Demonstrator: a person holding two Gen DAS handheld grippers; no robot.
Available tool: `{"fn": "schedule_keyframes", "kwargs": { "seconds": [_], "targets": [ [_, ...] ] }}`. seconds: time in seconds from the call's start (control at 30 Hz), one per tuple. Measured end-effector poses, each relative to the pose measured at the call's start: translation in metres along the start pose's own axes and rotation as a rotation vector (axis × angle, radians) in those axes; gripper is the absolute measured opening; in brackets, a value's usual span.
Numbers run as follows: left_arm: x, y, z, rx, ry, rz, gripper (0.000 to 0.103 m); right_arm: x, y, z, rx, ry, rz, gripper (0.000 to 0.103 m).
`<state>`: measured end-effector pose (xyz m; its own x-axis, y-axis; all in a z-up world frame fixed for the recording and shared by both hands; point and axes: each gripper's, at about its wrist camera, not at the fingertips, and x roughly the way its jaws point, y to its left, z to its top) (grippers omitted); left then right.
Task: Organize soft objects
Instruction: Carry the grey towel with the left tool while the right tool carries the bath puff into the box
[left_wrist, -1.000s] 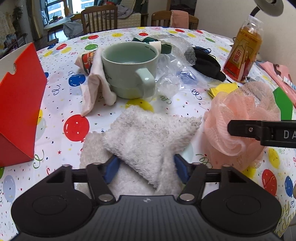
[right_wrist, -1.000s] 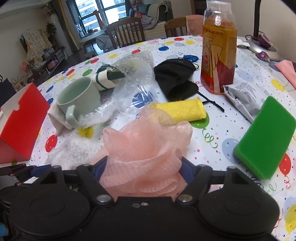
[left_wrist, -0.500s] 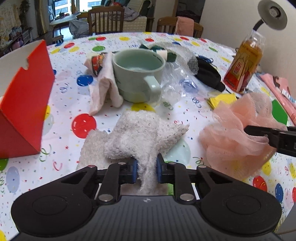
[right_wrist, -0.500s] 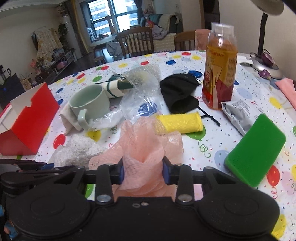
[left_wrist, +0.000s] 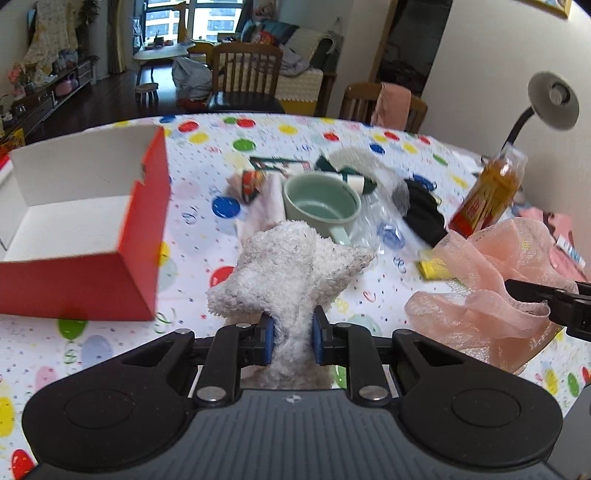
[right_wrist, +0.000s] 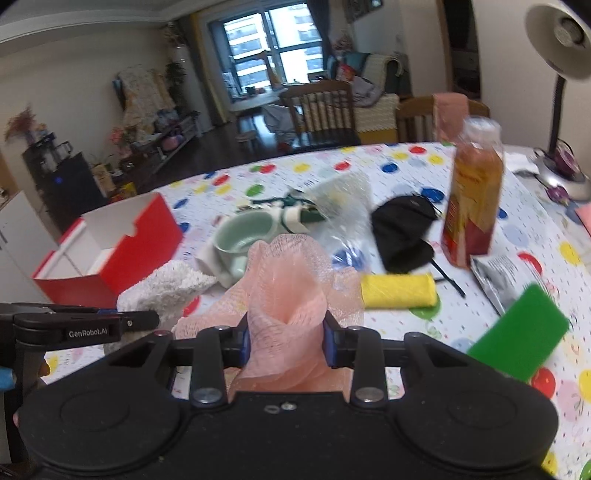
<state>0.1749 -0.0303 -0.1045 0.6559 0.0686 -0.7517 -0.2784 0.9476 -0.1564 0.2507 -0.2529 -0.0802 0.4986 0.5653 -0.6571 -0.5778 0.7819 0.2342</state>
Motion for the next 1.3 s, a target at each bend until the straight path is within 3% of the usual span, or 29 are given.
{"fn": "schedule_keyframes", "kwargs": {
  "seconds": [0.57,0.97,1.3],
  "targets": [
    [-0.073,0.066,0.053,-0.046,-0.110,0.015,0.020,-0.005,0.090,0.075,-0.129,-0.084,0.117,0.034],
    [-0.095,0.162,0.092,-0.079,-0.136,0.055,0.020,0.038,0.186,0.106,-0.208,-0.093,0.182,0.034],
    [-0.080,0.237,0.115,-0.103,-0.101,0.096,0.020,0.091,0.258,0.117,-0.286,-0.088,0.190,0.034]
  ]
}}
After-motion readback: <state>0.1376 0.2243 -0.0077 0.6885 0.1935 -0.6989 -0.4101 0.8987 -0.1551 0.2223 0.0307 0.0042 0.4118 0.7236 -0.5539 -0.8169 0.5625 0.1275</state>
